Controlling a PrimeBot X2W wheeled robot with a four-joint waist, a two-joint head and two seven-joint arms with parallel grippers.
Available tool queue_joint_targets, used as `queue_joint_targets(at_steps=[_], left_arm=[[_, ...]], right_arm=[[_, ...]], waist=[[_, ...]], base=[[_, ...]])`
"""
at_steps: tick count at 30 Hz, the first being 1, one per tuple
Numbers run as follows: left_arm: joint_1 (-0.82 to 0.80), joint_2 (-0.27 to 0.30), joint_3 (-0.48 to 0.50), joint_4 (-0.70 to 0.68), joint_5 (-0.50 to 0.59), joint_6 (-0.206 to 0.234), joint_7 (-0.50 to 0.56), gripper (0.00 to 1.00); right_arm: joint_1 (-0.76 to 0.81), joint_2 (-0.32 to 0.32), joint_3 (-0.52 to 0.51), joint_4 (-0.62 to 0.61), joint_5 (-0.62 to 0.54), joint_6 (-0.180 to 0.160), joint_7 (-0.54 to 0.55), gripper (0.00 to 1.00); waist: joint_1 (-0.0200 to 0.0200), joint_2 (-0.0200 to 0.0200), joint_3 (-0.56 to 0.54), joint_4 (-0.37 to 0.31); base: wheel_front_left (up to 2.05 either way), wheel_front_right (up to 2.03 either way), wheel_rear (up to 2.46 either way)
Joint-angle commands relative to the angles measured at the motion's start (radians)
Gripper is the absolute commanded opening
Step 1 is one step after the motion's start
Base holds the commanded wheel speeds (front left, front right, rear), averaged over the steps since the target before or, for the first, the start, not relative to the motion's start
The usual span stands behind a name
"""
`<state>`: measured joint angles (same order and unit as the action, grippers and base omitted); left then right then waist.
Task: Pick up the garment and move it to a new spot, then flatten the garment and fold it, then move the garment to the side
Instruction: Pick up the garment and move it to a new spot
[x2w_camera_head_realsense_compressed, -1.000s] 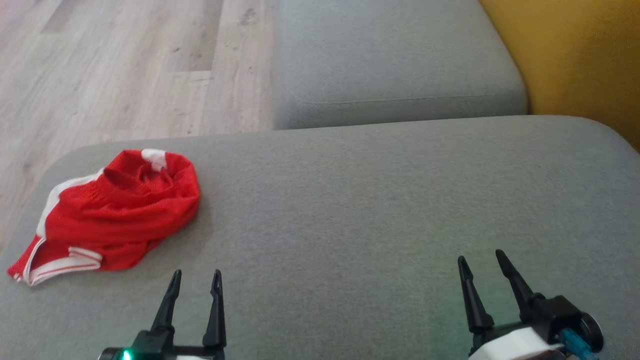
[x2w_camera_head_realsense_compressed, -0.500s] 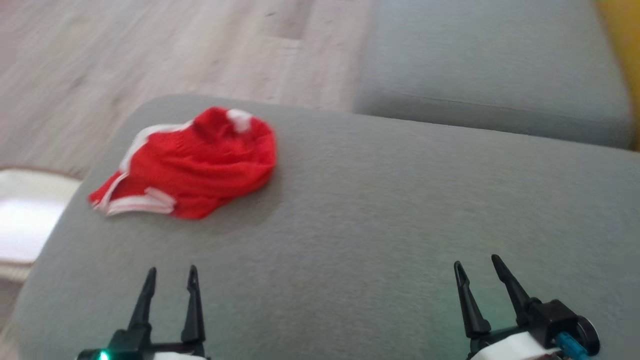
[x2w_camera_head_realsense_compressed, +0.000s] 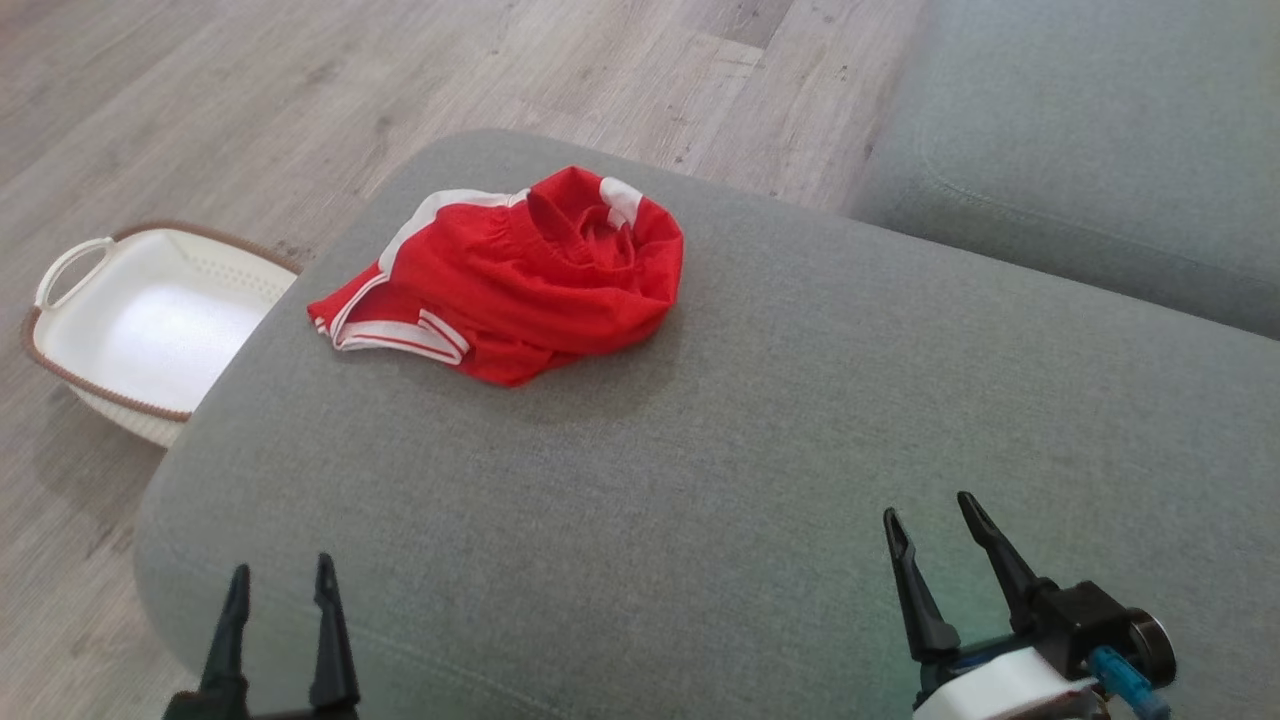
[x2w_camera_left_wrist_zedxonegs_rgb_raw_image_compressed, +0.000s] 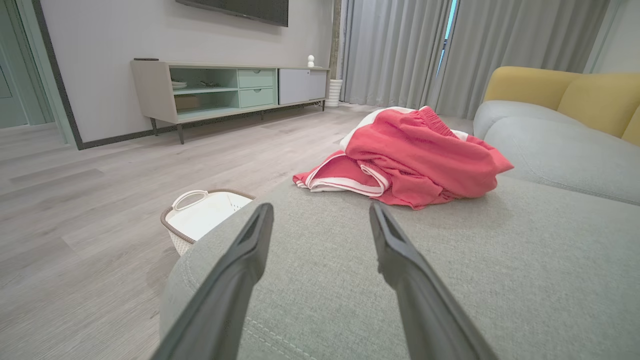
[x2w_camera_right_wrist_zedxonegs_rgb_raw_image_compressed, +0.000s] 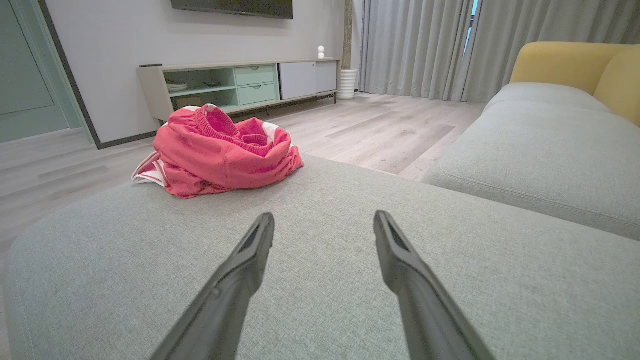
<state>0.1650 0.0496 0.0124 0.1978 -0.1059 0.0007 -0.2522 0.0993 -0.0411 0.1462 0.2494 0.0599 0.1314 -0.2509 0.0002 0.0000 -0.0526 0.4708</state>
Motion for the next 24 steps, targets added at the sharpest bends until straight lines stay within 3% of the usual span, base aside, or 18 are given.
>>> queue_joint_targets(at_steps=[1,7,13,19,24], left_arm=[[-0.039,0.001,0.044,-0.039,-0.002,0.007,-0.010,1.00],[-0.055,0.004,0.069,-0.075,0.020,0.003,-0.010,1.00],[-0.164,0.042,0.098,-0.160,0.031,-0.032,-0.010,1.00],[-0.439,0.085,0.077,-0.188,0.020,-0.079,-0.010,1.00],[-0.724,0.115,0.018,-0.038,-0.016,-0.112,0.030,1.00]], right_arm=[[-0.038,-0.009,0.021,-0.023,-0.006,-0.001,-0.011,1.00],[-0.029,-0.009,0.016,-0.029,-0.017,-0.001,-0.011,1.00],[-0.028,-0.009,0.007,-0.039,-0.060,-0.001,-0.011,1.00],[-0.096,-0.010,-0.023,-0.060,-0.158,-0.001,-0.011,1.00],[-0.170,-0.041,-0.024,-0.086,-0.195,-0.001,-0.011,1.00]], waist=[[-0.0002,0.0000,-0.004,-0.004],[-0.0002,0.0000,0.011,-0.028],[-0.0002,0.0000,0.069,-0.067],[-0.0002,0.0000,0.232,-0.100],[-0.0002,0.0000,0.357,-0.116]], base=[[0.00,0.00,0.00],[0.00,0.00,0.00],[0.00,0.00,0.00],[0.00,0.00,0.00],[0.00,0.00,0.00]])
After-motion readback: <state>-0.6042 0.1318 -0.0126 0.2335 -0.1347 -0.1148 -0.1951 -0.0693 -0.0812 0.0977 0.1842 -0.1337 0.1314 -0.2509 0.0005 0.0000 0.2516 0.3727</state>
